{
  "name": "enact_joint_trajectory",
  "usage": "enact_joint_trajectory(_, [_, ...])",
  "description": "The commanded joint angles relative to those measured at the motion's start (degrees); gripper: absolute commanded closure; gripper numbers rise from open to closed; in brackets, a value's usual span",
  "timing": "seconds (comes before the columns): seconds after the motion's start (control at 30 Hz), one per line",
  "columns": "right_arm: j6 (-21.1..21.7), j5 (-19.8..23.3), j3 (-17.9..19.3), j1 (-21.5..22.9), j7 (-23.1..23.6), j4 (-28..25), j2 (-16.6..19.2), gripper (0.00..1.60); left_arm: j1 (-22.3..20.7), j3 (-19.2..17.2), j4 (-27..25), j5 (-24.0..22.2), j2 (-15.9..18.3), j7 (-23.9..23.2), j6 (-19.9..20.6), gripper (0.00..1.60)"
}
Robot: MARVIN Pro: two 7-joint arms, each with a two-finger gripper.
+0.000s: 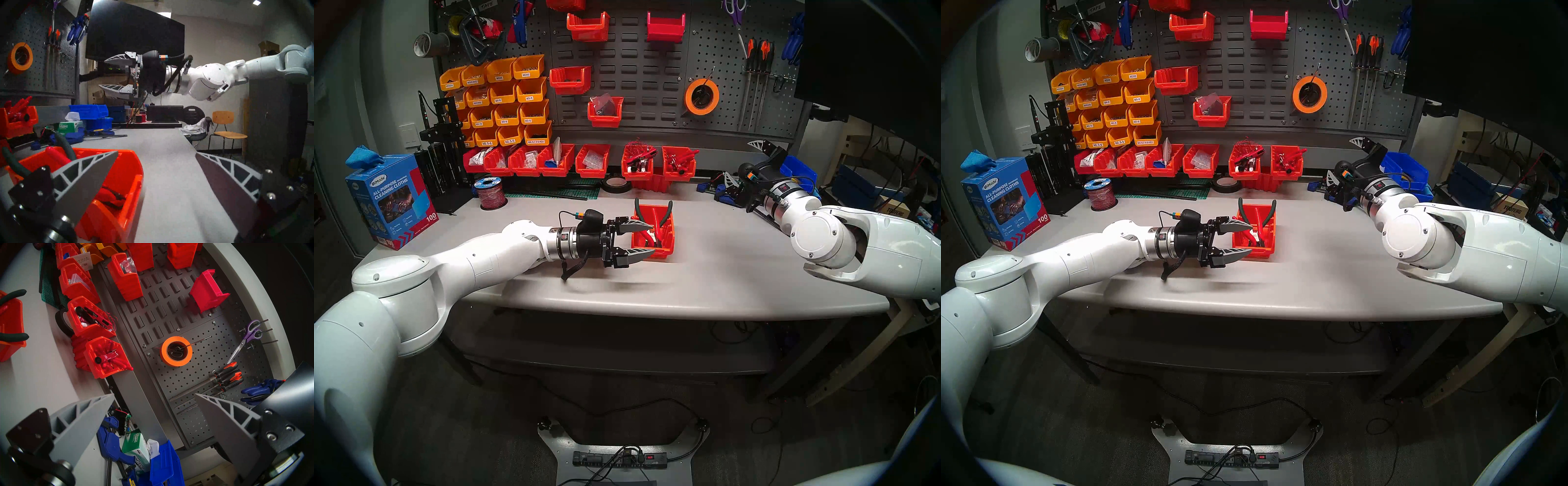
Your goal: Take out tools from the storage box
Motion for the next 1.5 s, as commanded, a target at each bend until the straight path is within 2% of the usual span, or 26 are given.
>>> enact_joint_trajectory(0.0, [-0.09,-0.07,0.63,0.56,-0.65,0.15,0.09,0.0,-2.19,-1.13,1.81,-0.37,0.24,-2.43,-0.06,0.0])
enact_joint_trajectory(0.3, [-0.1,-0.07,0.61,0.58,-0.62,0.15,0.09,0.0,-2.92,-2.75,-0.26,-0.79,0.64,-2.97,-0.5,0.0])
enact_joint_trajectory(0.43, [-0.1,-0.06,0.61,0.58,-0.66,0.15,0.09,0.0,-3.08,-3.25,0.48,-0.7,0.31,-2.56,-0.97,0.0])
enact_joint_trajectory(0.6, [-0.1,-0.06,0.6,0.58,-0.67,0.15,0.09,0.0,-3.68,-3.43,4.51,-0.39,-1.43,-1.88,-1.14,0.0])
enact_joint_trajectory(0.8, [-0.1,-0.06,0.6,0.58,-0.69,0.15,0.08,0.0,-4.33,-2.37,9.15,0.81,-3.57,-3.18,-0.39,0.0])
enact_joint_trajectory(0.93, [-0.1,-0.05,0.59,0.59,-0.69,0.15,0.08,0.0,-4.36,-1.39,14.76,1.74,-6.37,-4.15,0.17,0.0])
enact_joint_trajectory(1.47, [-0.11,-0.05,0.57,0.61,-0.66,0.15,0.08,0.0,-4.3,-1.69,18.83,2.57,-9.65,-5.29,-0.13,0.0])
